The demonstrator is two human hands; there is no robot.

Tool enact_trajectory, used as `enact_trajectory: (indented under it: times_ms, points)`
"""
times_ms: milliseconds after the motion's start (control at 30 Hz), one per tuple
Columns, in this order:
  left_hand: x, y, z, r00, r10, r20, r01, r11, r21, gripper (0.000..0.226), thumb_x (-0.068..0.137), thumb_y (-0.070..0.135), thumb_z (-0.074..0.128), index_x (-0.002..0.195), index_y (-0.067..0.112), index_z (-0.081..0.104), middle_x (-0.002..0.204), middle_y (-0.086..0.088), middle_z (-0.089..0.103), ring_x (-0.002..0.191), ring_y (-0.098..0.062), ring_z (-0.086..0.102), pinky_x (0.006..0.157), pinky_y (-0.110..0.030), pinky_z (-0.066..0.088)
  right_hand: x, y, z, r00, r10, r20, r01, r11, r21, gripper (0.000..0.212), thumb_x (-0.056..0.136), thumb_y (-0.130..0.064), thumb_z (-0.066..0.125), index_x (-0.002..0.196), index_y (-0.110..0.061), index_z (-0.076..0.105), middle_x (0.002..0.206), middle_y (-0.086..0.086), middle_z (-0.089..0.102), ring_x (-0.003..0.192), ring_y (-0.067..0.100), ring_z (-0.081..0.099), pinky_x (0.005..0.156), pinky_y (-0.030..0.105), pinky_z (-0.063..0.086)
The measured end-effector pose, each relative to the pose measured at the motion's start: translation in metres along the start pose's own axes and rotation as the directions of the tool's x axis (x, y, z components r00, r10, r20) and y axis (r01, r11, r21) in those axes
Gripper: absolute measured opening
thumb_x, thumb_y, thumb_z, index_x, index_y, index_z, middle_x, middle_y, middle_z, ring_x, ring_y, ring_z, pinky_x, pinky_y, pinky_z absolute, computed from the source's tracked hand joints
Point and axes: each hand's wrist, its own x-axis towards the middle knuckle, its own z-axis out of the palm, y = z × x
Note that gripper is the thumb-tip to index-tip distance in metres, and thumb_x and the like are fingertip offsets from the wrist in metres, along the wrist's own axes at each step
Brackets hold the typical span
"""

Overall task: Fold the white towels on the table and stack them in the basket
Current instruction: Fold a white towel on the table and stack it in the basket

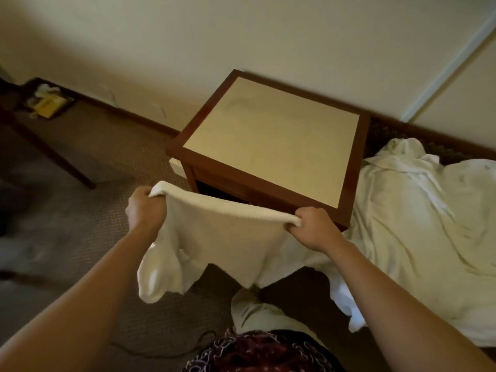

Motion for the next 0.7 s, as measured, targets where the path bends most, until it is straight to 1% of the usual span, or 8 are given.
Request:
enact_trajectory:
  times_ms: [100, 167, 267, 333, 433, 533, 600, 700]
  points:
    - [0.014, 0.027, 0.013, 0.97, 0.102, 0.223, -0.108, 0.994, 0.015, 0.013, 0.094, 0.02, 0.063, 0.105, 0.021, 0.07, 0.098, -0.002, 0.068, 0.093, -0.024, 0.065, 0.067, -0.034, 0.051, 0.03, -0.029, 0.0, 0.98, 0.1, -0.174, -0.05, 0.961, 0.272, 0.025, 0.094, -0.032, 0.067, 0.078, -0.014, 0.059, 0.076, 0.002, 0.06, 0.067, 0.017, 0.056, 0.057, 0.032, 0.037]
    - [0.013, 0.054, 0.028, 0.863, 0.22, 0.454, -0.273, 0.96, 0.055, 0.011, 0.09, 0.016, 0.069, 0.097, 0.023, 0.075, 0.096, 0.002, 0.07, 0.09, -0.016, 0.066, 0.069, -0.032, 0.052, 0.049, -0.055, -0.001, 0.998, 0.051, -0.037, -0.031, 0.911, 0.411, 0.027, 0.09, -0.038, 0.073, 0.106, -0.019, 0.062, 0.099, -0.006, 0.064, 0.086, 0.013, 0.061, 0.066, 0.029, 0.044]
    - [0.015, 0.092, 0.051, 0.617, 0.295, 0.73, -0.494, 0.867, 0.067, 0.019, 0.081, 0.013, 0.077, 0.092, 0.028, 0.075, 0.094, 0.01, 0.072, 0.088, -0.005, 0.067, 0.077, -0.029, 0.056, 0.076, -0.097, -0.001, 0.961, -0.194, 0.197, 0.086, 0.886, 0.455, 0.092, 0.078, -0.037, 0.086, 0.154, -0.034, 0.034, 0.124, -0.02, 0.053, 0.108, 0.005, 0.057, 0.089, 0.03, 0.051]
    - [0.026, 0.106, 0.059, 0.589, 0.303, 0.749, -0.517, 0.854, 0.061, 0.024, 0.074, 0.016, 0.081, 0.089, 0.032, 0.072, 0.093, 0.009, 0.072, 0.088, -0.006, 0.068, 0.075, -0.031, 0.06, 0.1, -0.111, 0.005, 0.944, -0.282, 0.173, 0.201, 0.904, 0.378, 0.067, 0.084, -0.033, 0.081, 0.145, -0.03, 0.051, 0.114, -0.017, 0.064, 0.1, 0.004, 0.063, 0.088, 0.034, 0.056]
    - [0.05, 0.106, 0.058, 0.662, 0.367, 0.654, -0.497, 0.868, 0.017, 0.025, 0.077, 0.022, 0.083, 0.09, 0.031, 0.064, 0.088, 0.009, 0.068, 0.078, -0.006, 0.064, 0.065, -0.028, 0.055, 0.128, -0.118, 0.0, 0.969, -0.246, 0.01, 0.217, 0.876, 0.432, 0.007, 0.089, -0.027, 0.067, 0.093, -0.025, 0.072, 0.082, -0.008, 0.07, 0.076, 0.01, 0.064, 0.069, 0.034, 0.048]
    - [0.06, 0.084, 0.056, 0.645, 0.355, 0.677, -0.522, 0.852, 0.05, 0.02, 0.082, 0.015, 0.073, 0.091, 0.029, 0.062, 0.086, 0.01, 0.066, 0.072, -0.002, 0.06, 0.063, -0.025, 0.048, 0.133, -0.123, -0.018, 0.974, -0.223, -0.041, 0.196, 0.741, 0.642, 0.029, 0.085, -0.011, 0.066, 0.077, -0.037, 0.075, 0.083, -0.006, 0.075, 0.083, 0.011, 0.07, 0.072, 0.028, 0.053]
    - [0.058, 0.064, 0.064, 0.615, 0.33, 0.716, -0.563, 0.82, 0.105, 0.01, 0.085, 0.014, 0.066, 0.087, 0.023, 0.063, 0.084, 0.007, 0.067, 0.076, -0.005, 0.061, 0.067, -0.035, 0.054, 0.128, -0.131, -0.031, 0.961, -0.277, 0.004, 0.192, 0.674, 0.714, 0.047, 0.09, 0.003, 0.062, 0.076, -0.04, 0.078, 0.086, -0.008, 0.077, 0.087, 0.01, 0.072, 0.077, 0.026, 0.055]
    - [0.064, 0.032, 0.078, 0.603, 0.219, 0.767, -0.523, 0.834, 0.173, 0.013, 0.098, 0.023, 0.058, 0.092, 0.018, 0.068, 0.088, 0.004, 0.07, 0.08, -0.01, 0.064, 0.081, -0.044, 0.057, 0.123, -0.141, -0.044, 0.972, -0.236, 0.014, 0.114, 0.521, 0.846, 0.043, 0.096, 0.003, 0.053, 0.073, -0.026, 0.075, 0.079, 0.0, 0.073, 0.077, 0.015, 0.069, 0.069, 0.031, 0.055]
